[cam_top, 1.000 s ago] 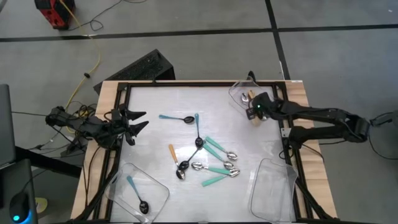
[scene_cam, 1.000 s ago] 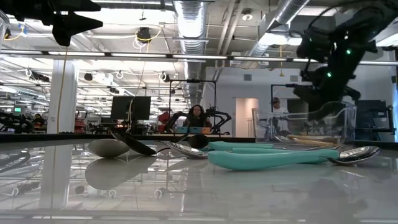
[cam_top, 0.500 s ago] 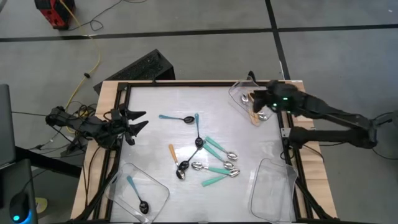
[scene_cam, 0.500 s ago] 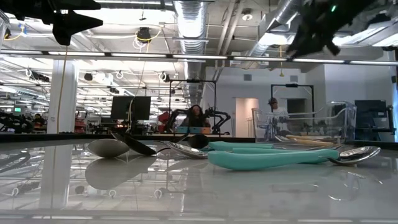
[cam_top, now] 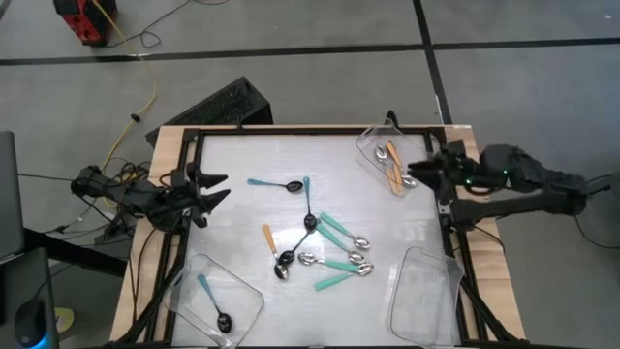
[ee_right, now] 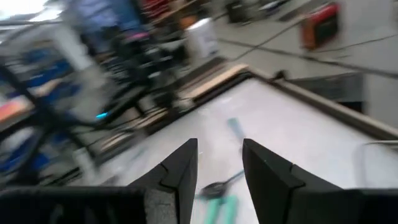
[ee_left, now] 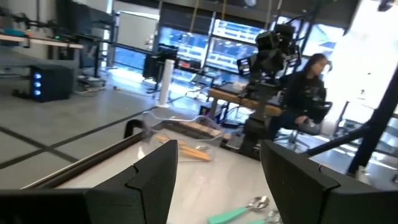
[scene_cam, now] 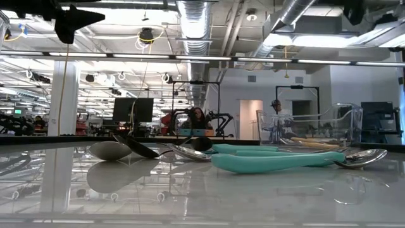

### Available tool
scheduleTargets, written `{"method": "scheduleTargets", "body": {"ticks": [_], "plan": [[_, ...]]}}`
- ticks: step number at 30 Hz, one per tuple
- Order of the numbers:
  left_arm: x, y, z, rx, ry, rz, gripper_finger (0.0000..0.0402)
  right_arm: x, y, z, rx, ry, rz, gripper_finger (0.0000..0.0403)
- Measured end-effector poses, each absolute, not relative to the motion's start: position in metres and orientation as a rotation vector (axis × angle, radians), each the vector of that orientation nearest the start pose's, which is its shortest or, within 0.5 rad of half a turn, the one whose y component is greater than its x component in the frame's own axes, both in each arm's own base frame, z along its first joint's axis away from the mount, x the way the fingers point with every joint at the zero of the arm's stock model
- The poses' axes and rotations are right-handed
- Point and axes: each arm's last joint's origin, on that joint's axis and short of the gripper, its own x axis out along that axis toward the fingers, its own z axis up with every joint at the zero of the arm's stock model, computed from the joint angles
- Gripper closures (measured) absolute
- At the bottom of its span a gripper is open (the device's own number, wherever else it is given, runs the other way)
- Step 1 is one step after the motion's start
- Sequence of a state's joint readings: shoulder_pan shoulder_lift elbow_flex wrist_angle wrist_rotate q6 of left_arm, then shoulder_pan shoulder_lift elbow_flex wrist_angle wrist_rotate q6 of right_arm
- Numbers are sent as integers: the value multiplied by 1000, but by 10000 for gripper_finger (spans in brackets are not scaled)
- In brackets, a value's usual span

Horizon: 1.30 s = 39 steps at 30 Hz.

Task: Sort silverware by color (type)
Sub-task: Put the yellow spoon into the top transparent bin

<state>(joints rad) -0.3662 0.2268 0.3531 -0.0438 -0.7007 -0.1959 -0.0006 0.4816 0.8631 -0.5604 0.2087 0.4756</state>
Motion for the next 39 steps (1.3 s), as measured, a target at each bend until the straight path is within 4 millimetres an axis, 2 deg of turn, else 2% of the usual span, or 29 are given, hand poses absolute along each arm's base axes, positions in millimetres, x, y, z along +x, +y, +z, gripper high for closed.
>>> {"method": "scheduleTargets", "body": {"ticks": [5,11,15,21,28,33,39], "plan": [[89,-15,261,-238,-109,292,185,90,10,355,437,173,-78,250],[89,-15,262,-238,-109,293,185,116,36,361,367,149,69,250],[89,-15,262,-245,-110,293,185,135,52,363,262,94,36,250],[89,-15,262,-247,-111,297,185,166,65,364,115,10,-149,250],[89,-14,262,-247,-113,309,185,194,79,357,33,-12,-143,250],[89,-15,262,-258,-116,284,185,206,85,356,-21,-50,-135,250],[89,-16,263,-286,-121,243,185,208,94,357,-3,-83,-98,250]]}}
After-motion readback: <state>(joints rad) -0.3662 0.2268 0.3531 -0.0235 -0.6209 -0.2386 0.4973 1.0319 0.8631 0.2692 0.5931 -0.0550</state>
